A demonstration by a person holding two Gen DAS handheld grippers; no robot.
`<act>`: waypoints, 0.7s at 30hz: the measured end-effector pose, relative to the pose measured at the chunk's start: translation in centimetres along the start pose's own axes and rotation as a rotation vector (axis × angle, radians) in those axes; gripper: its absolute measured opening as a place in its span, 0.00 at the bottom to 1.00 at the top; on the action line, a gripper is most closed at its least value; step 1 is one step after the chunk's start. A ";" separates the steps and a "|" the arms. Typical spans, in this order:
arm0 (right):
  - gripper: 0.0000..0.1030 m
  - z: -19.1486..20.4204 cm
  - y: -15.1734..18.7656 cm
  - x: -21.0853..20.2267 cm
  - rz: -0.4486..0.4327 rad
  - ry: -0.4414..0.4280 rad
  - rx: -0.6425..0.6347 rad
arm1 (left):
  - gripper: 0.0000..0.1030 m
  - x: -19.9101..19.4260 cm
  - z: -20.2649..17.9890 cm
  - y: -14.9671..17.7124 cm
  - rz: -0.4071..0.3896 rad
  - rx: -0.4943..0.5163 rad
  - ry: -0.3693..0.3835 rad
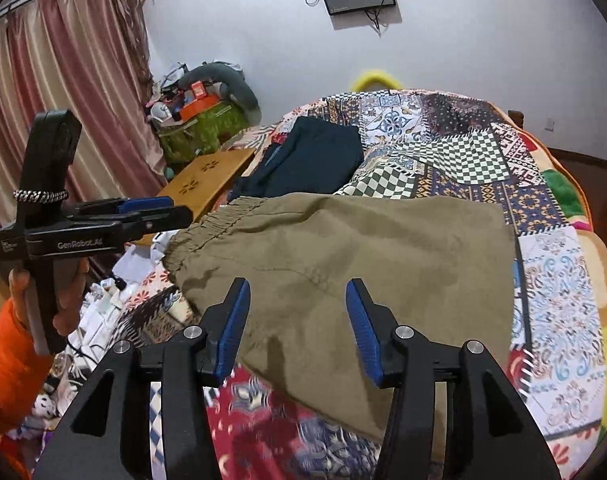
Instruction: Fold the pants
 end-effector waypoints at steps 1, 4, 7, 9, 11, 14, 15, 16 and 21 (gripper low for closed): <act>0.45 0.1 0.0 0.6 0.007 -0.002 -0.001 | 0.62 0.6 0.2 0.0 0.010 0.001 -0.005; 0.45 0.2 0.6 2.3 0.052 0.000 0.008 | 0.62 2.1 0.7 0.8 0.047 -0.004 -0.012; 0.45 -0.6 1.9 3.9 0.109 0.011 0.025 | 0.62 3.7 1.4 2.4 0.096 -0.001 -0.044; 0.45 -1.5 3.2 4.5 0.143 0.025 0.042 | 0.63 4.4 2.1 3.4 0.119 0.003 -0.069; 0.45 -2.5 4.1 3.9 0.139 0.028 0.056 | 0.68 4.5 2.8 3.9 0.113 -0.006 -0.064; 0.45 -4.2 5.2 2.7 0.148 0.054 0.083 | 0.75 4.3 3.9 4.2 0.107 -0.034 -0.068; 0.45 -4.5 5.4 2.4 0.152 0.058 0.092 | 0.76 4.2 4.3 4.3 0.104 -0.041 -0.070; 0.46 -5.3 5.8 2.0 0.161 0.068 0.112 | 0.78 4.2 4.5 4.3 0.103 -0.045 -0.075; 0.46 -8.6 8.2 0.3 0.193 0.130 0.184 | 0.80 4.0 4.8 4.8 0.090 -0.033 -0.099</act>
Point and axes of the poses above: each gripper's, at about its wrist camera, not at the fingertips, and x roughly the way its jaws point, z to its left, y to its underside, the point moved 4 cm from there along x, roughly the way its jaws point, and after that the axes turned 8 degrees about y, right-handed, at the moved point
